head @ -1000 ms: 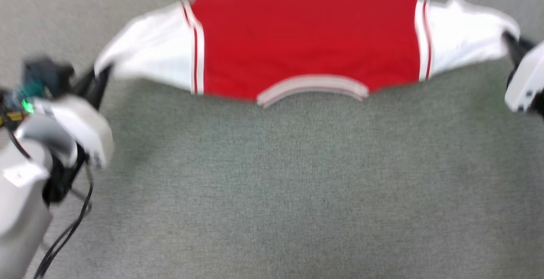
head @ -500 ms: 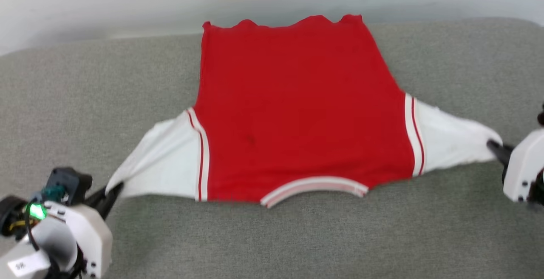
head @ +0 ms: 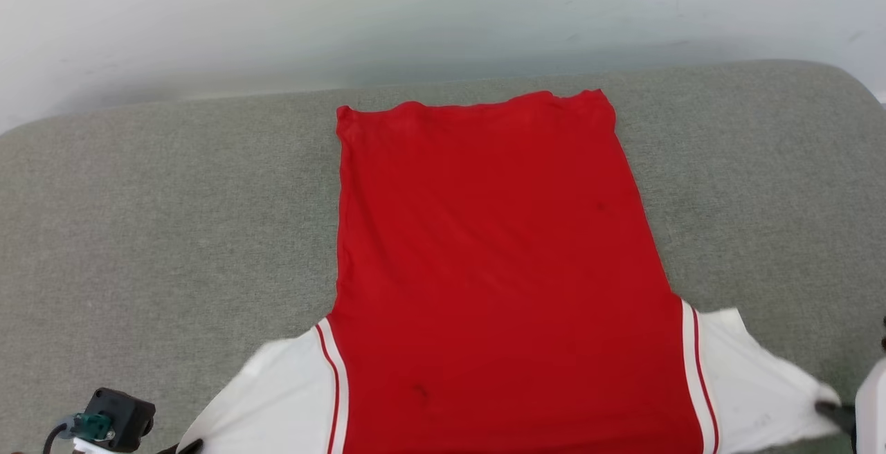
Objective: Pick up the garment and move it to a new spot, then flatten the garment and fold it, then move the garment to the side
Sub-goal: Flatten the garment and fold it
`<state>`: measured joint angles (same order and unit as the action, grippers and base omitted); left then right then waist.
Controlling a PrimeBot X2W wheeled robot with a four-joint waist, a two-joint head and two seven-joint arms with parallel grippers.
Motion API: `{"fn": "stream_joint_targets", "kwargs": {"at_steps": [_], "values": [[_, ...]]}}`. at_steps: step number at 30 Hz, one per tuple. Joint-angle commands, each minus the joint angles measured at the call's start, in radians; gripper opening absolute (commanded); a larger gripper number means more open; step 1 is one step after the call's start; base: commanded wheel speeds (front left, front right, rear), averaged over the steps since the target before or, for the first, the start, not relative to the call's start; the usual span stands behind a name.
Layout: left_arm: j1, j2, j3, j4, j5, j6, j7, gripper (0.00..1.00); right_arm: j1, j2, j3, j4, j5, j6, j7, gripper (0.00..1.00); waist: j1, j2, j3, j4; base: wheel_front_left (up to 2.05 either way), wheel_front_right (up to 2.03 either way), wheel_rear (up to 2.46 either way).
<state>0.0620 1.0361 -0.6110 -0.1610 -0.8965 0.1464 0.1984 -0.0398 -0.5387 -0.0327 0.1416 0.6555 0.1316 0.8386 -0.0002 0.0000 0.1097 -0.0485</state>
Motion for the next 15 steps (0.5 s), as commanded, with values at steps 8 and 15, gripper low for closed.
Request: {"fn": "stream_joint_targets", "kwargs": {"at_steps": [8, 15], "values": [[0.027, -0.037, -0.015, -0.076, -0.046, 0.008, 0.017, 0.00, 0.084, 0.036, -0.072, -0.105, -0.046, -0.002, 0.074, 0.00, 0.0002, 0.0000, 0.010, 0.000, 0.00, 0.00, 0.00], [0.022, -0.051, -0.012, -0.156, -0.076, 0.007, 0.027, 0.00, 0.006, 0.077, -0.101, -0.195, 0.014, -0.001, 0.142, 1.00, 0.0002, 0.0000, 0.038, 0.020, 0.00, 0.00, 0.00]]}}
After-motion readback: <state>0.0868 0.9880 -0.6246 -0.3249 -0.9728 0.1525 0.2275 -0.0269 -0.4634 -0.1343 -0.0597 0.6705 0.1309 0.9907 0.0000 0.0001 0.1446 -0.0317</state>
